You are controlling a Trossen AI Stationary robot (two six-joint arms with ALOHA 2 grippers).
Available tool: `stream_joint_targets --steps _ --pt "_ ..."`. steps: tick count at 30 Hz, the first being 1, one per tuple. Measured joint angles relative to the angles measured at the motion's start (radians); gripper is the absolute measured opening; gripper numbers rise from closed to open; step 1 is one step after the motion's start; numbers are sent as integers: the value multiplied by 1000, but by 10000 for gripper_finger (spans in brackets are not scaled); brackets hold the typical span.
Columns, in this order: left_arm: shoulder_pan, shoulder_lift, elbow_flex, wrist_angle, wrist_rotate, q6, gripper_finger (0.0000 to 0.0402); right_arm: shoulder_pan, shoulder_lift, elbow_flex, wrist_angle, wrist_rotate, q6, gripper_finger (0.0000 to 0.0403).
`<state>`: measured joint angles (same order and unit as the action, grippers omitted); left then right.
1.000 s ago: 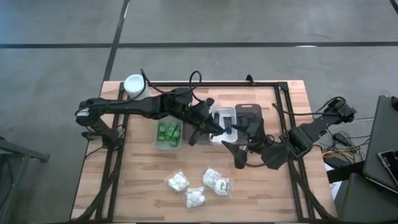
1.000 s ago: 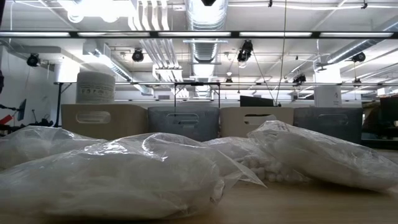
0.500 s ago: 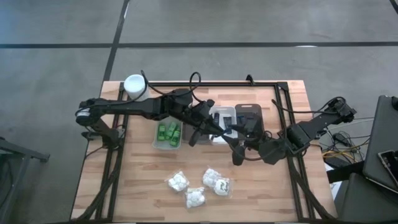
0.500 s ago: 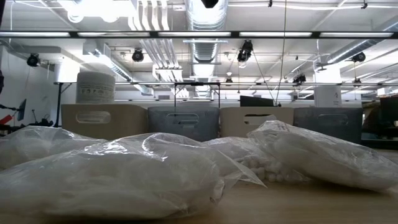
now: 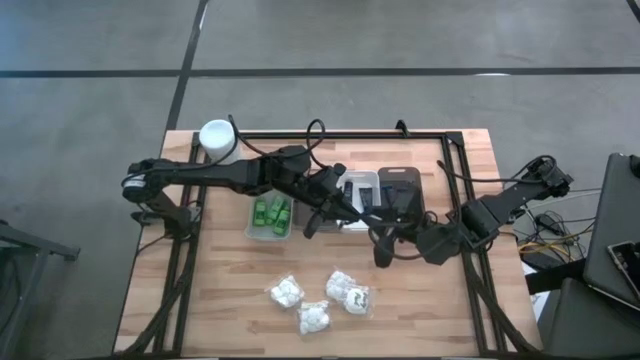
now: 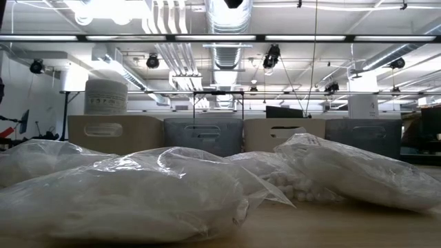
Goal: Pick & Place Travel size toiletries
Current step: Put the blue razor into the right black bin
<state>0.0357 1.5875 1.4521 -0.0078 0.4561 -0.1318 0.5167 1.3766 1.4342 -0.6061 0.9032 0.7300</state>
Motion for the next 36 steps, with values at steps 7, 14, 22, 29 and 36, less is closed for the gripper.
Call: stream_joint_targets --steps 7,14,22,29,36 --pt "0 0 0 0 -2 2 31 0 0 0 2 -3 -4 28" --pt "-11 0 -1 -2 -82 0 79 -1 0 0 -22 10 14 32" --pt "-13 0 -2 -52 -183 -34 217 -5 0 0 -153 32 136 33" --pt "-9 -19 -2 -252 -419 25 321 -25 -1 0 -507 -3 502 33" --pt "-13 -54 -2 -443 -465 57 341 -162 -7 -39 -865 -287 840 34"
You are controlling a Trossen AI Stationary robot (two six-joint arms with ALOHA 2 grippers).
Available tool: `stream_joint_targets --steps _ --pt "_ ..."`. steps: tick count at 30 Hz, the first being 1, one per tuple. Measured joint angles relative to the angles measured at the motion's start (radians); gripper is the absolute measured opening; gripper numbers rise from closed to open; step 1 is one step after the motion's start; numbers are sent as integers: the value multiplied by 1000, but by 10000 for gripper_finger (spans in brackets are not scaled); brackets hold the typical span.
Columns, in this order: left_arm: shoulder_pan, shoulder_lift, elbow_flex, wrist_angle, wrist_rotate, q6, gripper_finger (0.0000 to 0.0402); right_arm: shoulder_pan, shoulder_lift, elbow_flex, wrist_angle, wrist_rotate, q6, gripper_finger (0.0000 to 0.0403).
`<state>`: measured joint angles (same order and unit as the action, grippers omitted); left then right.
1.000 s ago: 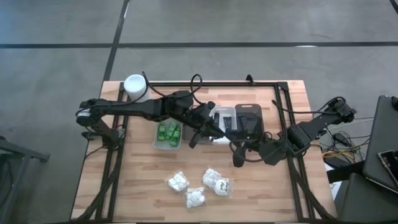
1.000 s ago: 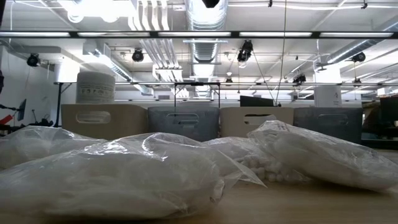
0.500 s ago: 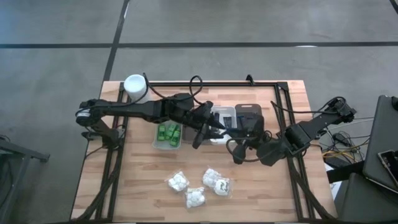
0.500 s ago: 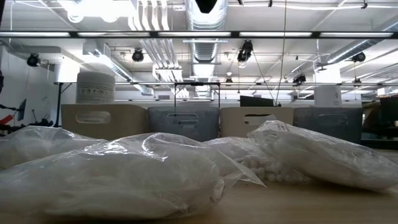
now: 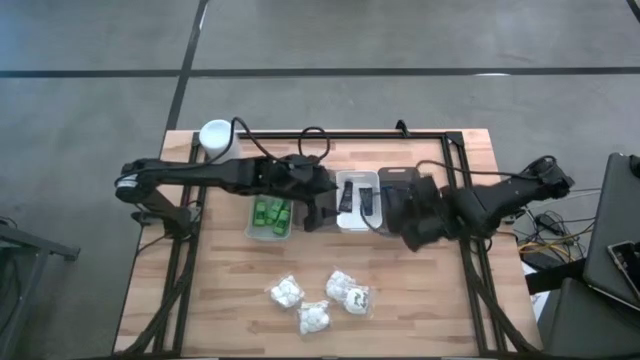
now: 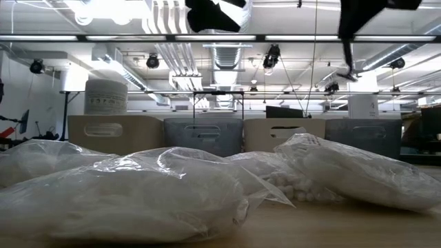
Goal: Pick & Place Travel size toiletries
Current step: Put the blue razor into the right black bin, then put the top left cotton pack into the left black bin
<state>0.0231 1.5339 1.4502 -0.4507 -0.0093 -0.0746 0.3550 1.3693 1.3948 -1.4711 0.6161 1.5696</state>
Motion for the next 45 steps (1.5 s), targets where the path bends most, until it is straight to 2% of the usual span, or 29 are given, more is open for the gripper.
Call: stream_joint_targets --steps 4,10,15,19,23,30,35,39,42,45 --pt "0 -16 0 -76 1 -5 342 -192 -11 -66 30 -160 -148 34" --pt "0 -34 0 -193 0 -6 342 -528 -26 -203 305 -403 -504 34" --pt "-1 -49 -4 -304 0 -35 342 -736 -26 -308 393 -594 -622 34" --pt "-6 -86 -57 -298 1 -56 342 -828 -26 -383 390 -684 -676 34" --pt "-7 -127 -140 -257 1 -58 342 -868 -26 -442 421 -767 -702 44" --pt "-6 -206 -292 -171 1 -131 342 -895 -26 -500 534 -818 -700 87" --pt "-6 -264 -362 -145 1 -176 342 -902 -26 -537 592 -818 -692 136" --pt "-8 -311 -399 -148 3 -208 342 -895 -26 -548 589 -773 -679 182" --pt "-16 -353 -431 -152 35 -201 342 -861 -45 -541 587 -760 -680 211" --pt "-39 -388 -475 -157 109 -167 342 -786 -83 -511 586 -703 -676 234"
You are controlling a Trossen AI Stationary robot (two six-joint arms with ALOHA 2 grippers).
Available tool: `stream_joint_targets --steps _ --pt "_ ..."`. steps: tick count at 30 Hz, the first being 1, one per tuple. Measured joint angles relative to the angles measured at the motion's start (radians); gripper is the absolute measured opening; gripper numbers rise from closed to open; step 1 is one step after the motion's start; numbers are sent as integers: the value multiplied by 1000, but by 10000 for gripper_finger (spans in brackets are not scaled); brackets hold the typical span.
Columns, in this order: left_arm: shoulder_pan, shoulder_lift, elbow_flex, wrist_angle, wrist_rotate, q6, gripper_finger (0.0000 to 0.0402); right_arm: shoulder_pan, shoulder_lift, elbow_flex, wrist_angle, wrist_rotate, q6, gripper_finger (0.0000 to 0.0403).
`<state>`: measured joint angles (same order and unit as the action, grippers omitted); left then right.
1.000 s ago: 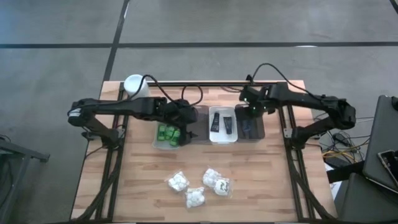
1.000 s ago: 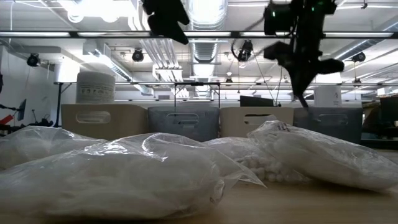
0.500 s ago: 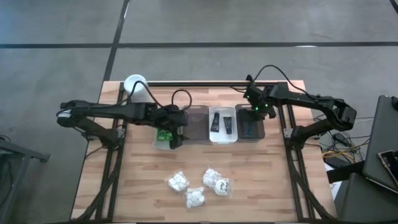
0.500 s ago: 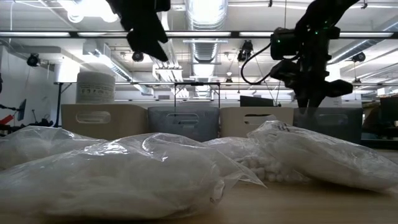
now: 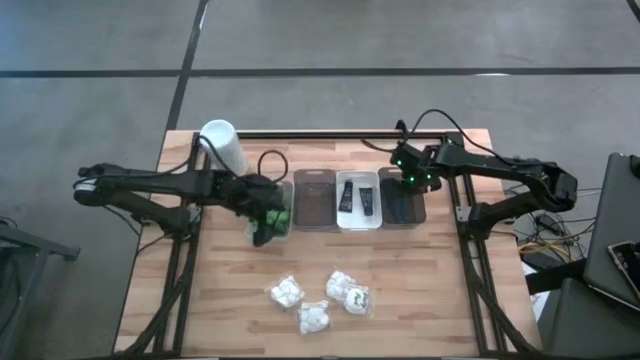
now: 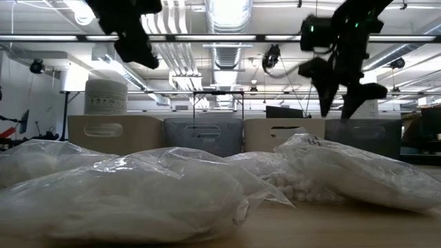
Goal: Pick & Place Travel size toiletries
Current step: Put the top left cotton pack into the left black bin
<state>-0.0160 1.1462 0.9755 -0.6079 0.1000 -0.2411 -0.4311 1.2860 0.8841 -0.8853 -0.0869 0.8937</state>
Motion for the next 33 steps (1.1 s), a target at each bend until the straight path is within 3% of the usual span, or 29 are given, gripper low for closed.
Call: stream_joint_targets --steps 6,11,14,18,24,33 --pt "-46 -36 -86 93 204 -132 342 229 -79 76 3 166 85 262" --pt "-99 -24 -162 191 224 -279 341 456 -95 110 2 279 239 273" --pt "-145 -10 -201 174 223 -364 337 594 -79 109 2 334 363 278" --pt "-215 3 -253 139 220 -588 332 756 -40 103 0 391 554 286" --pt "-353 -4 -330 176 102 -921 332 917 45 104 -1 435 767 299" --pt "-523 0 -474 467 -82 -1295 332 1003 133 104 27 437 913 316"
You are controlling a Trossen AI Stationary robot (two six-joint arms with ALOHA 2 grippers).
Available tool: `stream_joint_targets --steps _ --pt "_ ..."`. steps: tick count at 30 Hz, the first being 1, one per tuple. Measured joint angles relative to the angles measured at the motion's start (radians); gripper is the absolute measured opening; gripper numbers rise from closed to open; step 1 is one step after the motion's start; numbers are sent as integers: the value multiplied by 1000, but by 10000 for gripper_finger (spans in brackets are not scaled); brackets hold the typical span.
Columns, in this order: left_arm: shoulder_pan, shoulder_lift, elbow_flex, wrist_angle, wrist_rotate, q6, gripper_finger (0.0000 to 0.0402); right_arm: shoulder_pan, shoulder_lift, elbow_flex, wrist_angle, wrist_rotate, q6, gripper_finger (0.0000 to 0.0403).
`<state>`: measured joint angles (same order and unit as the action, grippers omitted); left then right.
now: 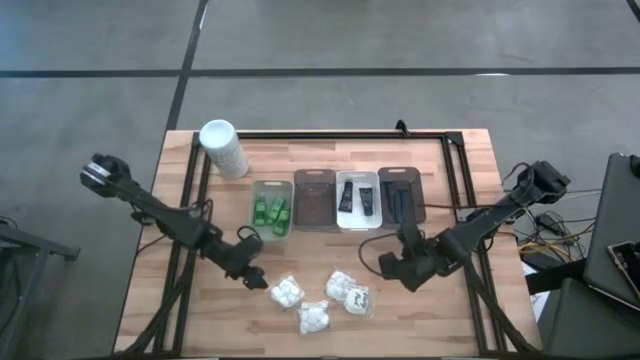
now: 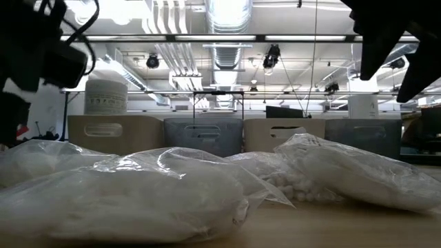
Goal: Pick & Place Travel size toiletries
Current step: Put the top left cotton pack into the left black bin
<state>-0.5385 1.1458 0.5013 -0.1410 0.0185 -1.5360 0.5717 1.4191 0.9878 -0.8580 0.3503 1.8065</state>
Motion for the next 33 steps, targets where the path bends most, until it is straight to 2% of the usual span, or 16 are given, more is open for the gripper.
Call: stream_joint_targets --steps 6,11,14,20,25,29,33 --pt "-25 0 -80 43 -61 -133 332 5 10 0 36 12 2 327" --pt "-24 25 -102 106 -75 -139 332 4 10 1 35 20 17 333" --pt "-24 76 -102 160 -74 -138 332 4 10 1 35 20 26 336" --pt "-24 227 -88 378 -74 -137 332 4 10 1 32 43 42 329" --pt "-24 314 -67 451 -54 -133 330 4 10 0 25 45 47 321" --pt "-25 338 -66 521 -25 -93 317 4 10 0 25 45 47 313" --pt "-25 341 -67 525 18 -52 283 4 10 0 25 43 46 304"
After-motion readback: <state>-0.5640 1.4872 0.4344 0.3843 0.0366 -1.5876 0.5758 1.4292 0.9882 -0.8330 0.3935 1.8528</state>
